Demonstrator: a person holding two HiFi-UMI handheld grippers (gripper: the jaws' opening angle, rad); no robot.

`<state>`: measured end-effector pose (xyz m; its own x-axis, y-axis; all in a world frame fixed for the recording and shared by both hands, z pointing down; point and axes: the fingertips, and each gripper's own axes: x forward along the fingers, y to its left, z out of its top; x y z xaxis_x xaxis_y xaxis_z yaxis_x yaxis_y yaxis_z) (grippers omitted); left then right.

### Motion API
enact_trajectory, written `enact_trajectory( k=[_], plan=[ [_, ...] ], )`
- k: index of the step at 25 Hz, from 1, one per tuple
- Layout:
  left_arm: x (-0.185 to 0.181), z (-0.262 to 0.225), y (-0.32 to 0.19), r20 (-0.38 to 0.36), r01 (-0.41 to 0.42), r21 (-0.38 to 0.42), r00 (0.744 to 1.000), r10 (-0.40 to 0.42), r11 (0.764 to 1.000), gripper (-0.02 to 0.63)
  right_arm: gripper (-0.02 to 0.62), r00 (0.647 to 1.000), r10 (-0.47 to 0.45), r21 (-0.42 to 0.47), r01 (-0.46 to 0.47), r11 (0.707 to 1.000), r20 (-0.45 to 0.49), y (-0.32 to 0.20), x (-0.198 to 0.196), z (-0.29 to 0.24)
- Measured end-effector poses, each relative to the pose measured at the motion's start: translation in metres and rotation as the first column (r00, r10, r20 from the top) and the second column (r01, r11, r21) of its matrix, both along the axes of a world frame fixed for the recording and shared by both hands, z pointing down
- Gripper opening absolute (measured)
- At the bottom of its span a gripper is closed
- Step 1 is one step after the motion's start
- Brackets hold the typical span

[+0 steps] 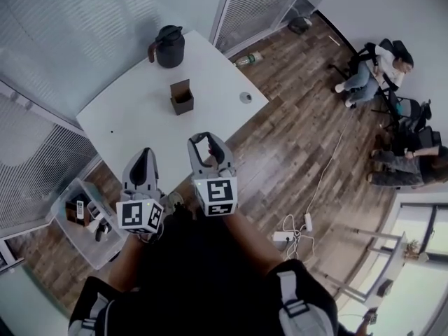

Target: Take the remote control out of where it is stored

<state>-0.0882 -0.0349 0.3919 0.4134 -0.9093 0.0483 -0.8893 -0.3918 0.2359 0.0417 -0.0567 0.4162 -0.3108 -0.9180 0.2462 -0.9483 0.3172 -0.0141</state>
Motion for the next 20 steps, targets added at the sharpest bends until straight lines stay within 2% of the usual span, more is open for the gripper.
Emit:
enact_trajectory(
  k=[9, 20],
  plan=[
    [0.027, -0.012, 0.019, 0.018, 0.037, 0.007, 0.999, -0.037, 0.999, 0.006, 0.183, 0.997, -0.061, 0.038, 0.059, 0.998, 0.040, 0.031, 0.023, -0.026],
    [0.045, -0.014, 0.026, 0.044, 0.053, 0.015, 0.998, -0.054, 0.998, 0.006, 0.183, 0.995, -0.085, 0.046, 0.082, 0.996, 0.058, 0.045, 0.042, -0.018]
  ],
)
